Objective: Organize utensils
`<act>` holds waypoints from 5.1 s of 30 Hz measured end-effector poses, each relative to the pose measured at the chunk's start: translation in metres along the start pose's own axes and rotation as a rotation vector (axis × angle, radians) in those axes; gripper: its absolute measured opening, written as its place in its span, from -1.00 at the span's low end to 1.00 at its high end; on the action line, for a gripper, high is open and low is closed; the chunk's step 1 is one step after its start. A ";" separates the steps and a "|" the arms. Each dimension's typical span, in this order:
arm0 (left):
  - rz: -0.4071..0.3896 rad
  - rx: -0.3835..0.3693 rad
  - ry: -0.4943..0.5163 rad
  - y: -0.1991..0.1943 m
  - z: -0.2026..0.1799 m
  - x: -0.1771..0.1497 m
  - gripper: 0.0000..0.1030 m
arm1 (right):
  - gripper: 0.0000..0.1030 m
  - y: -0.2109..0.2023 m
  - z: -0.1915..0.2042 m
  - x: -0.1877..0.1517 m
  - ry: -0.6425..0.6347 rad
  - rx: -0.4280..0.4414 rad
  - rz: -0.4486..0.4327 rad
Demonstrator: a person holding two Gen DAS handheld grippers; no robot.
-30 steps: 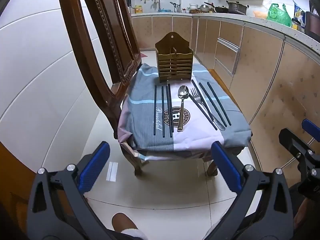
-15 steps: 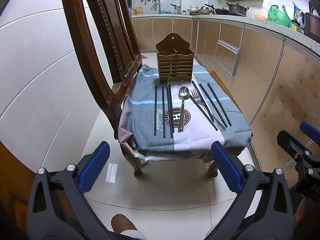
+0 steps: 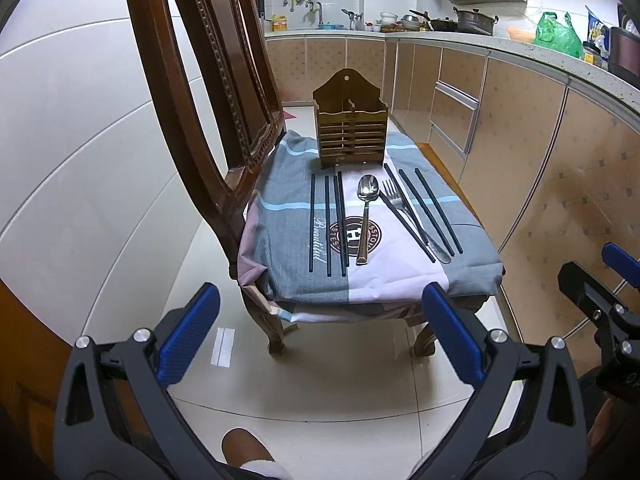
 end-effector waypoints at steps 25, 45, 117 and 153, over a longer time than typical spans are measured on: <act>0.008 0.000 -0.004 -0.001 0.001 -0.002 0.93 | 0.95 -0.003 0.001 0.000 0.001 0.010 0.003; 0.012 0.002 -0.002 -0.002 0.003 -0.001 0.93 | 0.95 -0.005 -0.003 0.001 0.011 0.003 -0.005; 0.398 -0.063 -0.045 0.389 0.034 0.147 -0.86 | -0.69 0.412 -0.051 0.106 -0.039 -0.028 0.422; 0.321 -0.155 -0.056 0.326 0.038 0.157 -0.87 | -0.39 0.400 -0.055 0.096 -0.143 -0.105 0.415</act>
Point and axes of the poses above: each gripper's, at about its wrist camera, not at the fingertips, and y roughly the way its jaws point, z to its left, x to its top, the point moved 8 cm from there along y, roughly the way its jaws point, and after that the axes turned 3 degrees about z, right-handed, at the moved point
